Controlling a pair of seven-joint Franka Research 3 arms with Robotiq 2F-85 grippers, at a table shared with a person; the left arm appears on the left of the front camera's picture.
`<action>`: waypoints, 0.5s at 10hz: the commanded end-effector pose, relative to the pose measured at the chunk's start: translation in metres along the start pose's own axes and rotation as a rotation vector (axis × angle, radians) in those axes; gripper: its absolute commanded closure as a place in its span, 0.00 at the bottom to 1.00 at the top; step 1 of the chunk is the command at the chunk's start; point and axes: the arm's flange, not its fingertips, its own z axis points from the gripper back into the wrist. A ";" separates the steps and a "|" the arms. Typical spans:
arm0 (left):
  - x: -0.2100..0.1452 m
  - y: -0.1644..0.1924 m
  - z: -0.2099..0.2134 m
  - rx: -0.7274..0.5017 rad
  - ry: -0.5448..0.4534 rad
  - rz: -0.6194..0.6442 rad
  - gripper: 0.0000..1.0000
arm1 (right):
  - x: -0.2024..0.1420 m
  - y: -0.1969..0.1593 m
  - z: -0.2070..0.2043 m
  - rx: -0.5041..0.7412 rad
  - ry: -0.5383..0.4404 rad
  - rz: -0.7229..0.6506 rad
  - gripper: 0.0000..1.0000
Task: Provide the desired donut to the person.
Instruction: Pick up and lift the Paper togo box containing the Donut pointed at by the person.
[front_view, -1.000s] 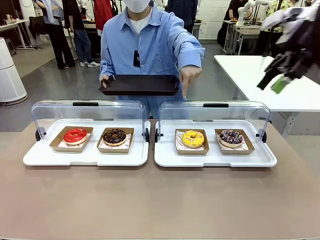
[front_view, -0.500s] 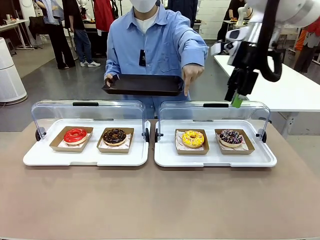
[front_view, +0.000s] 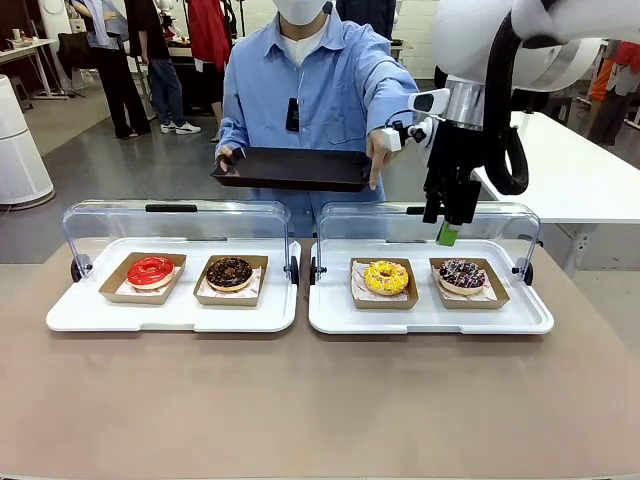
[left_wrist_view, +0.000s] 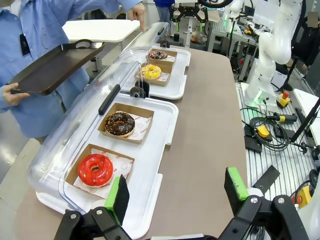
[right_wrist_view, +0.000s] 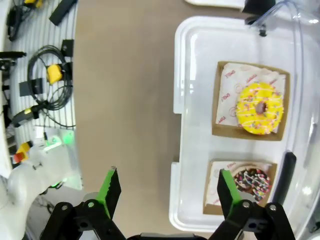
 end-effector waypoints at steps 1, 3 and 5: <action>-0.001 -0.001 0.000 0.005 -0.029 -0.022 0.00 | -0.003 0.015 -0.005 -0.059 0.001 0.042 0.00; -0.001 -0.001 0.000 0.005 -0.029 -0.022 0.00 | 0.000 0.000 0.000 0.000 0.000 0.000 0.00; -0.001 -0.001 0.000 0.005 -0.029 -0.022 0.00 | 0.000 0.000 0.000 0.000 0.000 0.000 0.00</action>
